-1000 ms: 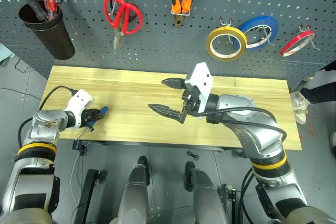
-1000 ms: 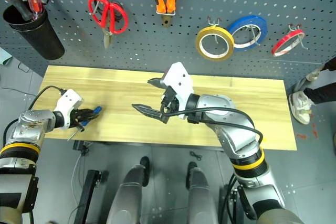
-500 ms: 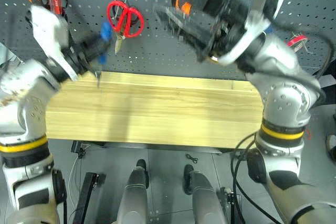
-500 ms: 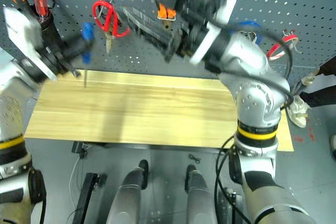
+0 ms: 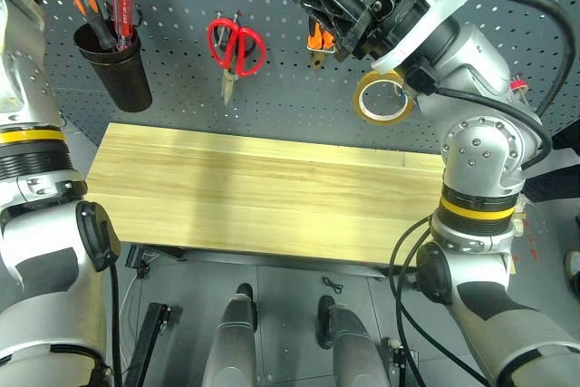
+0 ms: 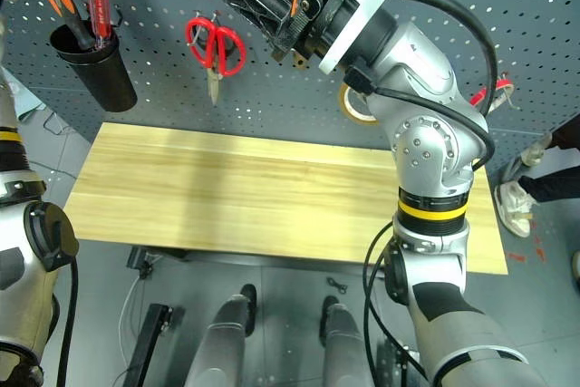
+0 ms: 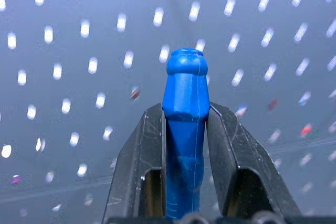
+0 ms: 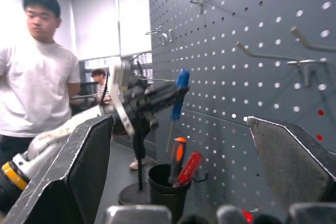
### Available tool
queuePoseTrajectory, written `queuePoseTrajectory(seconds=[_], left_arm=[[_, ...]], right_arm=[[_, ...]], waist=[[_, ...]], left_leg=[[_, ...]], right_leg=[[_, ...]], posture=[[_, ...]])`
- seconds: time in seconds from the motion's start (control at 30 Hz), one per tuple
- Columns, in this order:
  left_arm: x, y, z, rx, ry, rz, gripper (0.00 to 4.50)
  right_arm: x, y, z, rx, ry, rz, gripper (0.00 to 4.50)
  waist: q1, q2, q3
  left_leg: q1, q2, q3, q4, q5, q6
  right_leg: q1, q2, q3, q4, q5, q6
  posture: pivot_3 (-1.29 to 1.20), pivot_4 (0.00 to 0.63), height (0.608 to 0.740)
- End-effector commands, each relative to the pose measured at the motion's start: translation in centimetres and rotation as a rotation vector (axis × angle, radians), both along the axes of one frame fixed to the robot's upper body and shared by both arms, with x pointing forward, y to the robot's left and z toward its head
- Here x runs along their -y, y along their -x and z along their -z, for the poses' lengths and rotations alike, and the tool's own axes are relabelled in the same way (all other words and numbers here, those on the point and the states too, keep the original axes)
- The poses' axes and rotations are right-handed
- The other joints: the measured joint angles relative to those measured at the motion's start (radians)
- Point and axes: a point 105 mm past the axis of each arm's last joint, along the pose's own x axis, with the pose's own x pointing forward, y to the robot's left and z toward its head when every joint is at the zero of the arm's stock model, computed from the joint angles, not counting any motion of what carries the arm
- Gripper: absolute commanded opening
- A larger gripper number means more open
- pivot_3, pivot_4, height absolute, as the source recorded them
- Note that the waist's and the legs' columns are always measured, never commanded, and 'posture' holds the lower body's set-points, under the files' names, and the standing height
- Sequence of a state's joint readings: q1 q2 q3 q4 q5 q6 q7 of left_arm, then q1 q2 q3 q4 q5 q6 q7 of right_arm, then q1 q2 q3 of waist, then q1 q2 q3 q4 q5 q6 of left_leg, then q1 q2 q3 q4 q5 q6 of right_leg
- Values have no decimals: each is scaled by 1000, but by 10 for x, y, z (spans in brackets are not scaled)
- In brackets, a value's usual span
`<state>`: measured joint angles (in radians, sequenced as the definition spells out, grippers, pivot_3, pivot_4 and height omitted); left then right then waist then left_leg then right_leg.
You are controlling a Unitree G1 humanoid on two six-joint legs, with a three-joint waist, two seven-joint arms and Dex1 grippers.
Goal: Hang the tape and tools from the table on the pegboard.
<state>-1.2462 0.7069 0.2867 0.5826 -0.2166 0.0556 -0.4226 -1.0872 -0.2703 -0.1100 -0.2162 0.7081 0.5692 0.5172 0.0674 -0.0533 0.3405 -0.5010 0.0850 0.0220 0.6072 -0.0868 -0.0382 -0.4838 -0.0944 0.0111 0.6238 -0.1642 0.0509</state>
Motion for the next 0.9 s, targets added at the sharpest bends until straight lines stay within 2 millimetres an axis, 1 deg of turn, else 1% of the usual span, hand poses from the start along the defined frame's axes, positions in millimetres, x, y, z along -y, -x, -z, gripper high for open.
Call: queuePoseTrajectory(seconds=[0.03, 0.1, 0.17, 0.23, 0.3, 0.43, 0.47, 0.53, 0.57, 0.6, 0.67, 0.73, 0.8, 0.87, 0.9], left_arm=[[-8, 3, 1, 46, -12, -46, 610], [-10, -3, 14, 12, 4, -38, 610], [-11, -7, 23, -10, 23, -26, 610], [-10, -8, 27, -13, 36, -10, 1651], [-9, -7, 28, -10, 58, 8, 2428], [-9, 4, 14, 29, 83, 39, 4348], [-7, 7, 11, 37, 76, 59, 4459], [-1, 15, 5, 44, 62, 101, 4459], [4, 20, 3, 34, 54, 149, 4459], [15, 25, 2, 5, 38, 233, 4459], [42, 34, 11, -100, -7, 414, 4459], [68, 43, 33, -243, -76, 554, 4459], [95, 53, 67, -414, -143, 685, 4459], [114, 63, 102, -558, -206, 762, 4459], [122, 67, 125, -642, -227, 800, 4459]], right_arm=[[7, 10, -6, 55, -15, 34, 4500], [9, 8, -4, 50, -8, 50, 4500], [9, 7, -2, 46, -5, 60, 4500], [10, 5, 0, 40, 4, 68, 4500], [10, 4, 3, 36, 14, 75, 4500], [11, 1, 9, 25, 31, 87, 4500], [13, -2, 11, 22, 39, 95, 4500], [17, -7, 17, 13, 57, 115, 4500], [20, -10, 22, 5, 69, 128, 4500], [23, -12, 29, -4, 88, 140, 4500], [28, -12, 44, -19, 146, 153, 4500], [31, -12, 67, -56, 234, 157, 4500], [35, -9, 97, -123, 325, 145, 4500], [43, -11, 122, -192, 387, 179, 4500], [48, -12, 138, -225, 417, 209, 4500]], waist=[[-1, 0, 0], [-2, 0, 0], [-1, 0, 0], [-1, 0, 0], [-1, 0, 0], [-3, 0, 0], [-3, 0, 0], [-1, -1, -1], [-1, -1, -1], [-1, -1, -1], [-1, -1, -1], [-1, 0, -1], [-1, 0, -2], [-1, 0, -2], [-2, 0, -3]], left_leg=[[0, 0, 0, 0, 0, 0], [0, 0, 0, 0, 0, 0], [0, 0, 0, 0, 0, 0], [0, 0, 0, 1, 0, 0], [-1, 0, 0, 1, 0, 0], [0, 0, 0, 1, 0, 0], [0, 0, 0, 1, 0, 0], [0, 0, 0, 1, 0, 0], [0, 0, 0, 1, 0, 0], [0, 0, 0, 2, 0, 0], [0, 0, -1, 2, 0, 0], [1, 0, -1, 2, 0, 0], [2, 0, -1, 1, 0, 0], [7, 0, -1, 1, 0, 1], [8, 0, -1, 1, 0, 1]], right_leg=[[0, 0, 0, 0, 0, 0], [0, 0, 0, 1, 0, 0], [0, 0, 0, 1, 0, 0], [0, 0, 0, 2, 0, 0], [0, 0, 0, 2, 0, 0], [0, 0, 0, 2, 0, -1], [0, 0, 0, 3, 0, -1], [0, 0, 0, 4, 0, -1], [0, 0, 0, 4, 0, 0], [0, 0, 0, 4, 1, 0], [2, 0, 0, 5, 1, 0], [4, 0, 0, 5, 1, 0], [6, -1, 0, 4, 1, 0], [11, -1, 0, 2, 0, 1], [11, -1, 0, 0, 0, 1]], posture=[[111, 236, 740], [101, 242, 740], [101, 245, 740], [101, 245, 740], [102, 248, 740], [112, 248, 740], [124, 245, 740], [134, 243, 740], [146, 242, 740], [155, 242, 740], [167, 244, 740], [167, 244, 740], [168, 252, 740], [162, 255, 740], [151, 260, 740]])
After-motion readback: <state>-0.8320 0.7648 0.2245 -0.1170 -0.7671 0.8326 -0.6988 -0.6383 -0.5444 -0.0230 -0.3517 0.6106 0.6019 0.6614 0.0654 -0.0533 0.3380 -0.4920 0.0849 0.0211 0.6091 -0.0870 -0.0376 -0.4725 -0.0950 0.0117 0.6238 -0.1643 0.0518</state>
